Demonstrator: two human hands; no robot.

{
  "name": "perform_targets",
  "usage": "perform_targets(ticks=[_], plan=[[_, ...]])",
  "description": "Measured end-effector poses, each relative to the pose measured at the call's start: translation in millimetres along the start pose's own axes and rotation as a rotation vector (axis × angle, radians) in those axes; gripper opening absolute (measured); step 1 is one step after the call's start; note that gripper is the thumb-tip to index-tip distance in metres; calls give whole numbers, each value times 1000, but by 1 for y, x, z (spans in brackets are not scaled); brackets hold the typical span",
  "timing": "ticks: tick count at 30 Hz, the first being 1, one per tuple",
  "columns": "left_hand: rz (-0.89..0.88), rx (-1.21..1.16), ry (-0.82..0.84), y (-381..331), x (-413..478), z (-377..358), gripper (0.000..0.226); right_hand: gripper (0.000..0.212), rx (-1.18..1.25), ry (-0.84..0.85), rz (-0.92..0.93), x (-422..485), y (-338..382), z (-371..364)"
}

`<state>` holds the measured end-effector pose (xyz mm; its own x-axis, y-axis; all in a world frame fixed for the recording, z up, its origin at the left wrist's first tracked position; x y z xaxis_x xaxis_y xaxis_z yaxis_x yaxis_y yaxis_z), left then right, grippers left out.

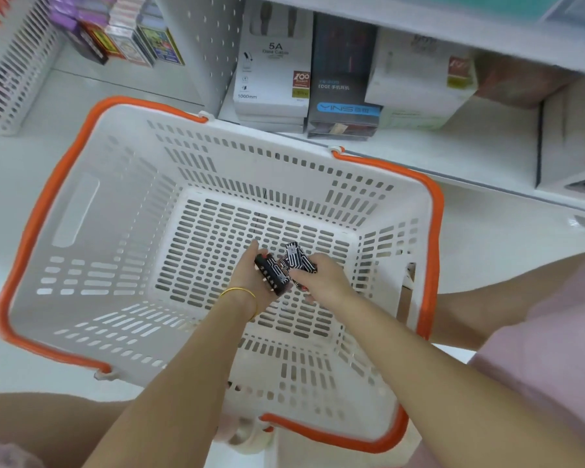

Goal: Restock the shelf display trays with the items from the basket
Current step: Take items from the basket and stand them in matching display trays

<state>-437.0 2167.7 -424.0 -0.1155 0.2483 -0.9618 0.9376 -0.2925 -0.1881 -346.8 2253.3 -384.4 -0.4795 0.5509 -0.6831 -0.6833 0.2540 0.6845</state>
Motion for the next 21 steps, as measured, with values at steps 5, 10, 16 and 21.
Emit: perform_targets(ticks=[5, 10, 16, 21], plan=[[-66, -81, 338, -12, -54, -73, 37, 16, -358, -95, 316, -32, 83, 28], [-134, -40, 485, -21, -110, -121, 12, 23, -413, -130, 439, -94, 134, 94], [-238, 300, 665, -44, -198, -165, 25, 20, -291, -174, 527, -148, 201, 167], [-459, 632, 729, -51, -266, -173, 41, 18, -325, 54, 606, -168, 233, 163]])
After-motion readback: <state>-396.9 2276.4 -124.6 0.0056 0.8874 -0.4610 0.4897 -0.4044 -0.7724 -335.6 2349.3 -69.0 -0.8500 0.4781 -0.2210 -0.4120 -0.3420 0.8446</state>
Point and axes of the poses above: each hand's wrist, its own x-axis towards the middle knuckle, its own z-axis out of the back of the hand, y = z × x, the point moved 8 cm from there along x, towards the middle knuckle, and after that the axes turned 4 degrees about z, right-handed, at the moved point
